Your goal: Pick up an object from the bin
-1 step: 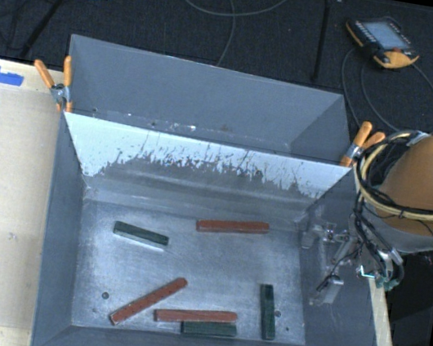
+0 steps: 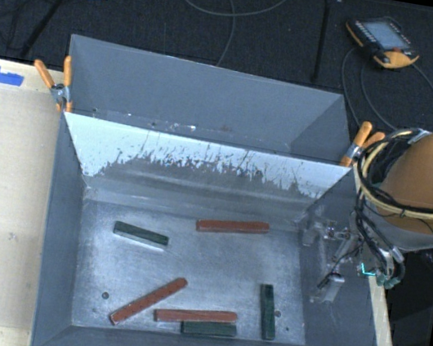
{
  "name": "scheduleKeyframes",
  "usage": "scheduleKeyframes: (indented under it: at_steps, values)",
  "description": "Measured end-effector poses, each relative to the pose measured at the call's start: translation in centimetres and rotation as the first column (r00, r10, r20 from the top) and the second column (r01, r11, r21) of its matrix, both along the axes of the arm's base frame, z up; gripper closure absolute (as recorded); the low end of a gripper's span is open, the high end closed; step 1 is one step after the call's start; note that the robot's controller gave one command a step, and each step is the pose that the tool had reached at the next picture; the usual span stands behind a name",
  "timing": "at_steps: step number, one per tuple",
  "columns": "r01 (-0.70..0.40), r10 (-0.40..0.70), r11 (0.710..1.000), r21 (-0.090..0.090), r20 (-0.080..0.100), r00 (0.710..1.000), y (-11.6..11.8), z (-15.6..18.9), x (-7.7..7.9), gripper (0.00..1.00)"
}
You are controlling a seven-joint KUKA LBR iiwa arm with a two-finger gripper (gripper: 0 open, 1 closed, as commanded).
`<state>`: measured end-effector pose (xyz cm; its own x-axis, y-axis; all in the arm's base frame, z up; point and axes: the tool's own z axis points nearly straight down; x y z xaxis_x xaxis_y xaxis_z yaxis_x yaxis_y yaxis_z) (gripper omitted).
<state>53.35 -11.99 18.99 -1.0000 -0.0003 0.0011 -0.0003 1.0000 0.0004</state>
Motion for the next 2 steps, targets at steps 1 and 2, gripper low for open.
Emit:
scheduleKeyframes:
  at_steps: [1,2]
  values:
    - [-0.040,0.040,0.999,-0.003,0.010,0.999,0.5,-3.3,-1.3,0.00]
    - [-0.246,0.246,0.969,0.000,0.002,0.969,0.7,-8.9,-1.8,0.00]
